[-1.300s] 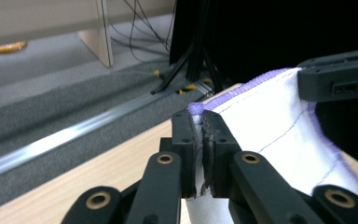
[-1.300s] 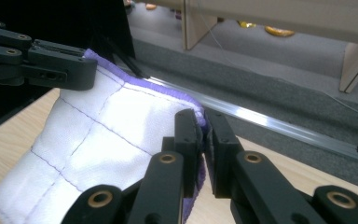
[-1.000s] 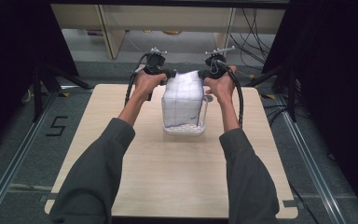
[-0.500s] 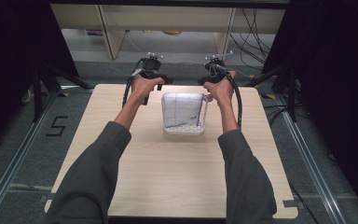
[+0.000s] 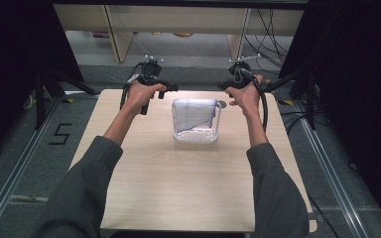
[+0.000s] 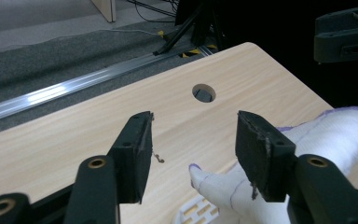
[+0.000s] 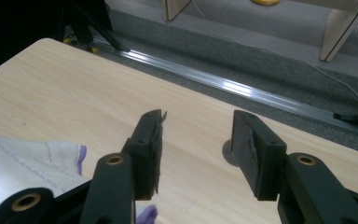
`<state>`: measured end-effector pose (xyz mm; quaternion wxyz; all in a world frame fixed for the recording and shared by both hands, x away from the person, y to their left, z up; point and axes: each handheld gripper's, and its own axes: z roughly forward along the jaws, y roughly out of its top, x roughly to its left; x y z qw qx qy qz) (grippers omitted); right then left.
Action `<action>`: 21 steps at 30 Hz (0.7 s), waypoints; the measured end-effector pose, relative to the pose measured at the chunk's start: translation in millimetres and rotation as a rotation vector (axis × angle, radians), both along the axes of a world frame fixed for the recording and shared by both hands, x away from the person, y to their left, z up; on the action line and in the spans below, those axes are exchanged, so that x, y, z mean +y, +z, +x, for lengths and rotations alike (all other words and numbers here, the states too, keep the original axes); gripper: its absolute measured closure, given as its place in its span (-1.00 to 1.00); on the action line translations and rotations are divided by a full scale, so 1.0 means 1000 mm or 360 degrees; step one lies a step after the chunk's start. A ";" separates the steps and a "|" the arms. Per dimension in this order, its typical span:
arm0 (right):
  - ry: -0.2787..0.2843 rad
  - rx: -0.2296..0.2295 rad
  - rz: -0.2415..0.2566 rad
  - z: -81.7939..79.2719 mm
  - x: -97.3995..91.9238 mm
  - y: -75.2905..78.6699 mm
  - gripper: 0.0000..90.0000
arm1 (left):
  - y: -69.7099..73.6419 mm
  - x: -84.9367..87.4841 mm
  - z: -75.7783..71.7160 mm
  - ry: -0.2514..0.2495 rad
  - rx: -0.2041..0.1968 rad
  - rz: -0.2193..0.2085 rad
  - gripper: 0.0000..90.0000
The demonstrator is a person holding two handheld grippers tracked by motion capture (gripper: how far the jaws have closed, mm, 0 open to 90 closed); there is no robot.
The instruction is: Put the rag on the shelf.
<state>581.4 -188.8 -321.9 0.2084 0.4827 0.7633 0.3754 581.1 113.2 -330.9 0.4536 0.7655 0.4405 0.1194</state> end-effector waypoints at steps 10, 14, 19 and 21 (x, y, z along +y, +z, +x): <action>0.0115 -0.0015 0.0054 -0.030 -0.010 0.006 0.11 | 0.002 0.017 -0.027 -0.0031 -0.0042 -0.0108 -0.11; 0.0158 -0.0054 0.0056 -0.042 -0.014 0.010 0.09 | 0.001 0.020 -0.041 -0.0069 -0.0038 -0.0111 -0.15; 0.0218 -0.0081 0.0070 -0.057 -0.015 0.010 0.03 | -0.004 0.027 -0.056 -0.0101 -0.0046 -0.0155 -0.22; 0.0239 -0.0087 0.0075 -0.062 -0.017 0.010 0.03 | -0.006 0.027 -0.061 -0.0107 -0.0053 -0.0148 -0.23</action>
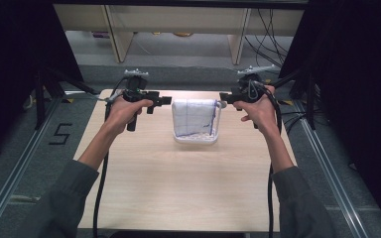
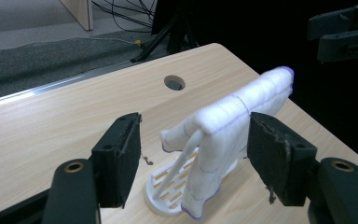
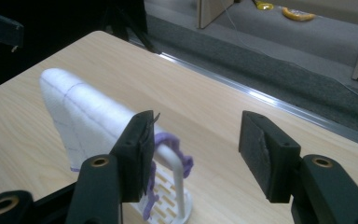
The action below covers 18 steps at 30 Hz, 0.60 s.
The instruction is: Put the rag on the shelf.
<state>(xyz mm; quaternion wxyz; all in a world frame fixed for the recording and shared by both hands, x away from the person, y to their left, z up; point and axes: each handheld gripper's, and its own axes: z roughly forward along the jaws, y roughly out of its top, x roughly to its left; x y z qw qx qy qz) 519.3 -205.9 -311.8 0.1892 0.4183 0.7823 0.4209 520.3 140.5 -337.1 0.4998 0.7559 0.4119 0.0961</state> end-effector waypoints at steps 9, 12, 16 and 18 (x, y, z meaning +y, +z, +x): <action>0.0042 -0.0051 0.0045 -0.021 0.005 -0.001 -0.04 | -0.006 0.000 -0.021 -0.0048 -0.0026 -0.0025 -0.27; 0.0051 -0.0048 0.0051 -0.027 0.005 -0.003 -0.09 | -0.006 0.001 -0.030 -0.0064 -0.0037 -0.0020 -0.29; 0.0070 -0.0053 0.0078 -0.037 0.004 -0.007 -0.12 | -0.006 0.004 -0.040 -0.0075 -0.0044 -0.0044 -0.32; 0.0062 -0.0055 0.0073 -0.041 0.004 -0.008 -0.13 | -0.006 0.006 -0.043 -0.0096 -0.0052 -0.0053 -0.32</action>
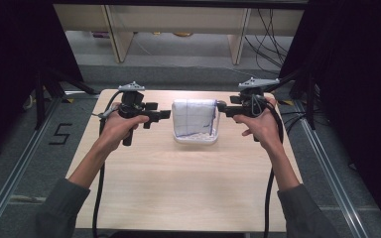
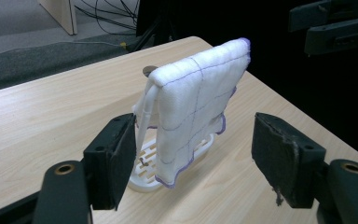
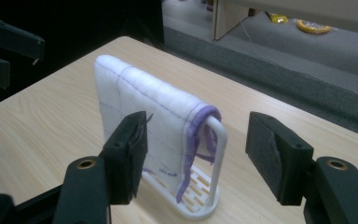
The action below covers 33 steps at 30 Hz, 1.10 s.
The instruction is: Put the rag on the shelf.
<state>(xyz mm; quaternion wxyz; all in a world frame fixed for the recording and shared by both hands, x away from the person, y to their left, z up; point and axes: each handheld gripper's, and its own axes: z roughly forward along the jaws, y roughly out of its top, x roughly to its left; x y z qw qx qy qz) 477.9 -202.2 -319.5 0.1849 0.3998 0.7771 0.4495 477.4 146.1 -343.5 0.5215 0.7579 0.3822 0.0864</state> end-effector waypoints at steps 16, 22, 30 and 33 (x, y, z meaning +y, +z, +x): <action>0.0049 -0.0020 0.0035 -0.021 -0.002 -0.016 -0.17 | -0.016 0.011 -0.021 0.0009 -0.0005 -0.0013 -0.38; 0.0082 -0.0062 0.0011 -0.032 0.003 -0.022 -0.19 | -0.020 0.011 -0.036 0.0012 -0.0023 -0.0020 -0.49; 0.0093 -0.0057 0.0039 -0.041 0.006 -0.033 -0.22 | -0.023 0.007 -0.055 -0.0025 -0.0061 -0.0018 -0.54; 0.0128 -0.0099 0.0039 -0.044 0.005 -0.036 -0.22 | -0.026 0.007 -0.059 -0.0033 -0.0063 -0.0020 -0.55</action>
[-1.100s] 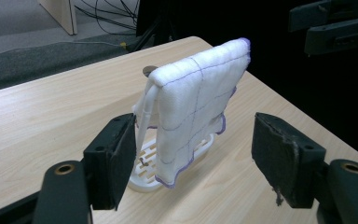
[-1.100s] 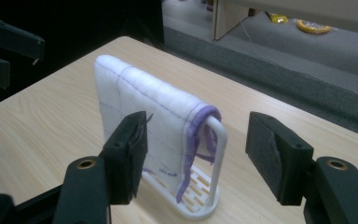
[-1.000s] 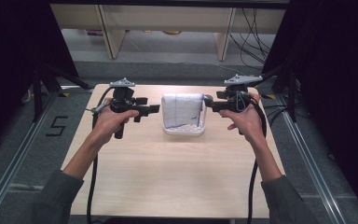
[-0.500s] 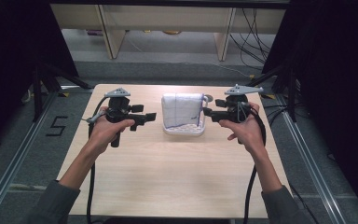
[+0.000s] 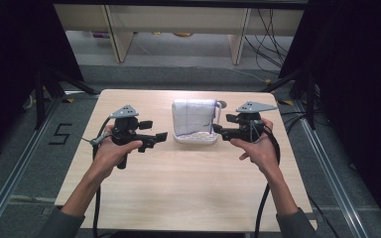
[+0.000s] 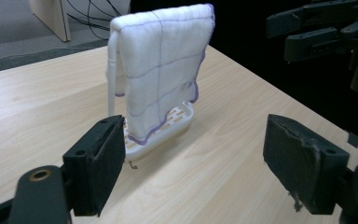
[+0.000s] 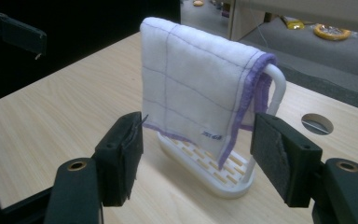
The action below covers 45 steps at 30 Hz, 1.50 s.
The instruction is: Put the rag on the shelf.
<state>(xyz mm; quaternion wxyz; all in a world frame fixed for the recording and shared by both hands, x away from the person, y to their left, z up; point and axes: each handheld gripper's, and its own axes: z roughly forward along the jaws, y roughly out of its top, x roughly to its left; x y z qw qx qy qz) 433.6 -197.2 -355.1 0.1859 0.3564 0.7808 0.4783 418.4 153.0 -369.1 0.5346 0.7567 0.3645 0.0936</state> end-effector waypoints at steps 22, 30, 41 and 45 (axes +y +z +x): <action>0.0060 0.0137 0.0010 -0.017 0.009 -0.028 -0.24 | -0.034 0.006 -0.030 -0.0077 0.0037 0.0046 -0.55; 0.0064 0.0200 0.0018 -0.022 0.010 -0.039 -0.25 | -0.061 0.006 -0.040 -0.0082 0.0076 0.0072 -0.55; 0.0117 0.0203 0.0000 -0.041 0.016 -0.051 -0.26 | -0.081 0.004 -0.055 -0.0103 0.0110 0.0069 -0.56; 0.0140 0.0227 -0.0005 -0.050 0.019 -0.055 -0.26 | -0.086 0.004 -0.062 -0.0105 0.0097 0.0093 -0.56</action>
